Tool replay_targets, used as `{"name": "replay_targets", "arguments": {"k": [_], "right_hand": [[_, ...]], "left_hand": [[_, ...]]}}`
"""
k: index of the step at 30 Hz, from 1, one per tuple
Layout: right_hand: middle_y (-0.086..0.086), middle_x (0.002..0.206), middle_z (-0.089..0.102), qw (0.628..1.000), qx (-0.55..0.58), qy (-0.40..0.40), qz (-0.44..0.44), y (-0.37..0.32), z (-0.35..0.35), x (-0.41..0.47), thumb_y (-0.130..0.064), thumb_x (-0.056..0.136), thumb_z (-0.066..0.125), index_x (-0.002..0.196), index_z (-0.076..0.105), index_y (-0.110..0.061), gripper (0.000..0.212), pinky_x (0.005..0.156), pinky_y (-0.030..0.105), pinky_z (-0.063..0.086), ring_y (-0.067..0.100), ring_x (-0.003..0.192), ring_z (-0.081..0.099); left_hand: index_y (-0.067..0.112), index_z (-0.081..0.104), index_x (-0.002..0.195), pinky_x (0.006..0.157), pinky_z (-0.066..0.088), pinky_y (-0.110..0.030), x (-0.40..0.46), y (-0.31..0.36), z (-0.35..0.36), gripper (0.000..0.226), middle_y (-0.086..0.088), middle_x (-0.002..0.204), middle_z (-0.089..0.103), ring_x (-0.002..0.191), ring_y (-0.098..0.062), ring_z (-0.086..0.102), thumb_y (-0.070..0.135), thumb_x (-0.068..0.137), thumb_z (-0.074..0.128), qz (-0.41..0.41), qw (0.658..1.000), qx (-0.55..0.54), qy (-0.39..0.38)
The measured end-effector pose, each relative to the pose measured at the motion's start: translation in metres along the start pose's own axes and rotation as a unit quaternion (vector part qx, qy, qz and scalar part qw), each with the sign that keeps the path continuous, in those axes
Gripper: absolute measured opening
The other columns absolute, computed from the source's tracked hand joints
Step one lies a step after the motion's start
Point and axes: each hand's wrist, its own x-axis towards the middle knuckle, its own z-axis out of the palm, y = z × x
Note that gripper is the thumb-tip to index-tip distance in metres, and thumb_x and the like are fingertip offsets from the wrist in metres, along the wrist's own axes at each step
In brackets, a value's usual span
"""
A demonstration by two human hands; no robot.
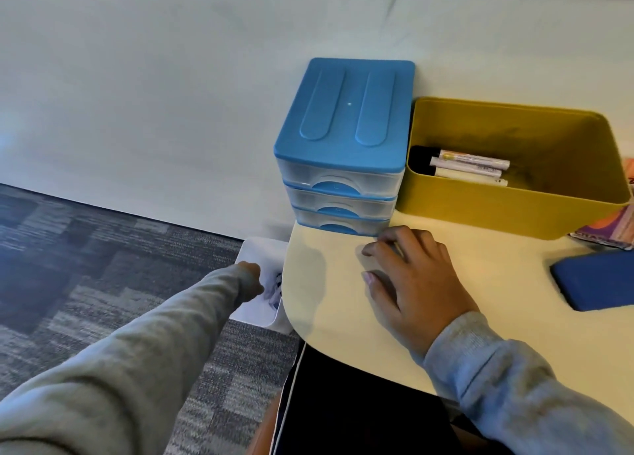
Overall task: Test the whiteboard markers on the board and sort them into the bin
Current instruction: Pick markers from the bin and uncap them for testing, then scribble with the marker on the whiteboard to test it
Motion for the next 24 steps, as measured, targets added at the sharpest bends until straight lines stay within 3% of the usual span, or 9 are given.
{"name": "replay_targets", "arguments": {"k": [5,10,12,14,16,18,20,24], "right_hand": [[-0.002,0.119,0.051,1.000,0.014,0.006,-0.006,0.000,0.000,0.000,-0.038,0.089,0.054,0.112,0.061,-0.025,0.027,0.087,0.043,0.045,0.024,0.108,0.048],[-0.007,0.113,0.051,0.994,0.110,0.013,-0.006,0.005,-0.007,0.001,-0.036,0.090,0.053,0.109,0.063,-0.025,0.024,0.089,0.040,0.045,0.019,0.104,0.048],[-0.007,0.111,0.054,0.985,0.166,0.036,-0.014,0.010,-0.016,-0.002,-0.031,0.092,0.054,0.109,0.064,-0.022,0.022,0.088,0.037,0.047,0.017,0.102,0.052],[-0.008,0.108,0.054,0.978,0.194,0.069,-0.014,0.018,-0.036,-0.004,-0.031,0.095,0.050,0.109,0.064,-0.021,0.023,0.083,0.031,0.049,0.012,0.094,0.055],[-0.009,0.100,0.055,0.973,0.199,0.117,-0.025,0.026,-0.064,0.000,-0.029,0.098,0.052,0.106,0.065,-0.019,0.019,0.073,0.024,0.048,0.007,0.081,0.055],[-0.010,0.090,0.056,0.965,0.191,0.175,-0.048,0.035,-0.096,0.009,-0.020,0.097,0.058,0.099,0.066,-0.015,0.009,0.066,0.017,0.043,0.002,0.073,0.052],[-0.015,0.081,0.055,0.962,0.179,0.199,-0.060,0.045,-0.125,0.024,-0.017,0.095,0.061,0.093,0.067,-0.014,0.006,0.064,0.014,0.040,-0.002,0.070,0.051],[-0.015,0.077,0.058,0.991,0.098,0.092,0.007,0.072,-0.163,0.067,-0.021,0.095,0.063,0.091,0.066,-0.019,0.005,0.067,0.024,0.046,0.003,0.073,0.056]], "left_hand": [[0.011,0.060,0.127,0.095,0.048,-0.034,-0.040,0.008,-0.032,0.037,-0.013,0.129,0.062,0.117,-0.030,0.059,0.033,0.101,0.047,0.072,0.995,0.060,0.033],[0.018,0.067,0.087,0.087,0.053,-0.033,-0.118,0.017,-0.078,0.040,-0.003,0.093,0.068,0.092,-0.023,0.065,0.051,0.094,0.044,0.099,0.987,0.112,0.059],[0.018,0.067,0.084,0.086,0.053,-0.032,-0.158,0.021,-0.100,0.046,-0.001,0.086,0.070,0.090,-0.020,0.068,0.053,0.091,0.039,0.125,0.981,0.143,0.048],[0.018,0.071,0.085,0.085,0.054,-0.027,-0.209,0.034,-0.126,0.043,0.001,0.075,0.072,0.081,-0.014,0.070,0.048,0.093,0.041,0.184,0.975,0.121,0.013],[0.018,0.070,0.082,0.072,0.054,-0.020,-0.260,0.053,-0.154,0.036,0.003,0.064,0.069,0.063,-0.011,0.067,0.040,0.097,0.047,0.261,0.964,0.049,-0.009],[0.021,0.069,0.086,0.061,0.050,-0.017,-0.292,0.069,-0.180,0.025,0.006,0.060,0.064,0.055,-0.007,0.060,0.033,0.100,0.052,0.346,0.937,-0.007,0.040],[0.023,0.069,0.089,0.058,0.048,-0.017,-0.302,0.090,-0.203,0.017,0.006,0.063,0.064,0.055,-0.007,0.060,0.027,0.099,0.056,0.419,0.894,-0.067,0.146],[0.023,0.068,0.089,0.059,0.055,-0.026,-0.280,0.146,-0.234,0.015,0.002,0.066,0.066,0.059,-0.015,0.063,0.021,0.098,0.058,0.482,0.805,-0.177,0.297]]}}
